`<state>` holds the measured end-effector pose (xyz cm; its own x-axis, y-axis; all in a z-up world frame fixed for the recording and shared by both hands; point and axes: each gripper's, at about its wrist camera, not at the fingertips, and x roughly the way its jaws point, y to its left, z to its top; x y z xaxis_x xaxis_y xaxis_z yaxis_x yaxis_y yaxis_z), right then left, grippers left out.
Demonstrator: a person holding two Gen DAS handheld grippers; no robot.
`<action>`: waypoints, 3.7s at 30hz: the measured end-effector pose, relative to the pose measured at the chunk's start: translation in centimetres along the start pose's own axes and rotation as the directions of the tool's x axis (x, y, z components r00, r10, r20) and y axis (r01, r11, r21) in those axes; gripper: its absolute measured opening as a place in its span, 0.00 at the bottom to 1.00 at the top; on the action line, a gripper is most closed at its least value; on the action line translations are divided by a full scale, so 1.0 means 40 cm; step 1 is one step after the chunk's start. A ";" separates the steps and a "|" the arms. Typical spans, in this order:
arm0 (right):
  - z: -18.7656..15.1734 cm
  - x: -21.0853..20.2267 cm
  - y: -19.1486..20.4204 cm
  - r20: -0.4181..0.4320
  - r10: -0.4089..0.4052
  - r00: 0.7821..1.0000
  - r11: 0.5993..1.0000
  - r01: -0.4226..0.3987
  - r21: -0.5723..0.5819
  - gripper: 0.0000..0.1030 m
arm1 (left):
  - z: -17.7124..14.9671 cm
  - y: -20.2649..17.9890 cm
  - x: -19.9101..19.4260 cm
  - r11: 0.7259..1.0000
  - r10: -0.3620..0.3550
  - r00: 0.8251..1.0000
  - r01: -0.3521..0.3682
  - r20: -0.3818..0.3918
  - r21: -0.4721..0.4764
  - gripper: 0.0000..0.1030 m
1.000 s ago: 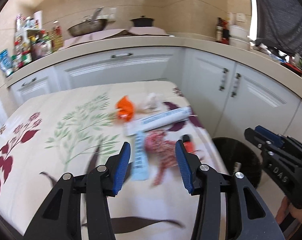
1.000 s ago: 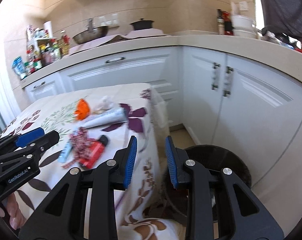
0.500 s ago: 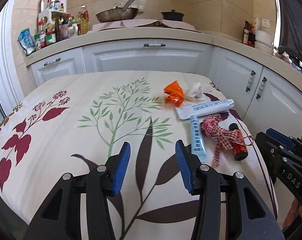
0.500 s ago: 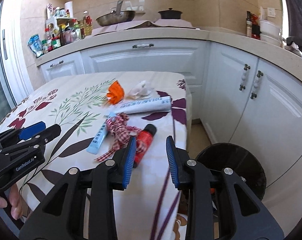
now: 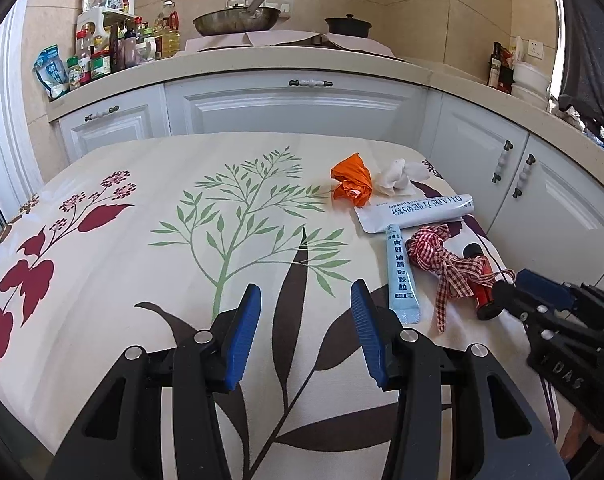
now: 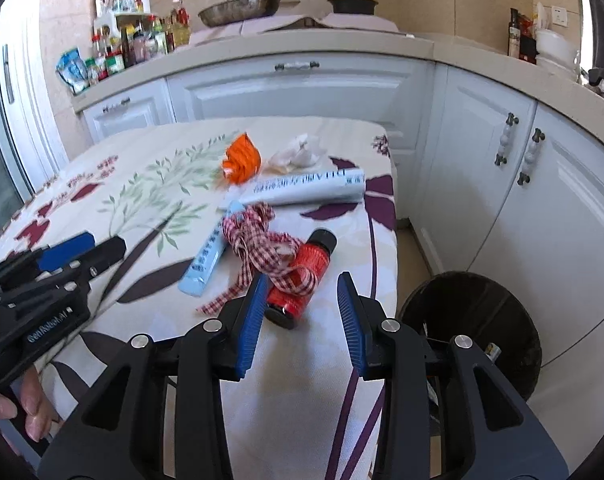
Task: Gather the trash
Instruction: 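Grasp the blue tube with the left tool while the right tool grasps the red bottle, then carry the blue tube and red bottle over the black bin and open both tools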
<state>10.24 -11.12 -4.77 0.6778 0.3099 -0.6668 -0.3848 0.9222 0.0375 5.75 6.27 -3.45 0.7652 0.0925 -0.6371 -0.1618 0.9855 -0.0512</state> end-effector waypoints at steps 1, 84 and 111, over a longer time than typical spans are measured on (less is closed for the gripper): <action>-0.002 0.004 0.001 -0.006 0.001 1.000 1.000 -0.001 -0.001 0.35 | 0.000 -0.001 0.001 1.000 -0.001 1.000 0.001 -0.001 0.000 0.45; -0.033 -0.101 -0.204 0.122 -0.096 0.988 0.990 0.082 0.116 0.23 | 0.042 -0.202 -0.017 0.979 -0.160 0.987 0.158 0.002 0.128 0.22; -0.135 -0.131 -0.534 0.092 -0.285 0.954 0.921 0.246 0.301 0.23 | 0.013 -0.632 0.096 0.886 -0.323 0.941 0.339 -0.104 0.316 0.22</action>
<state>11.53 -33.70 -6.08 0.8139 0.0542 -0.5785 0.0011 0.9955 0.0947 13.11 -18.22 -4.19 0.7070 -0.2461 -0.6630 0.3132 0.9495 -0.0185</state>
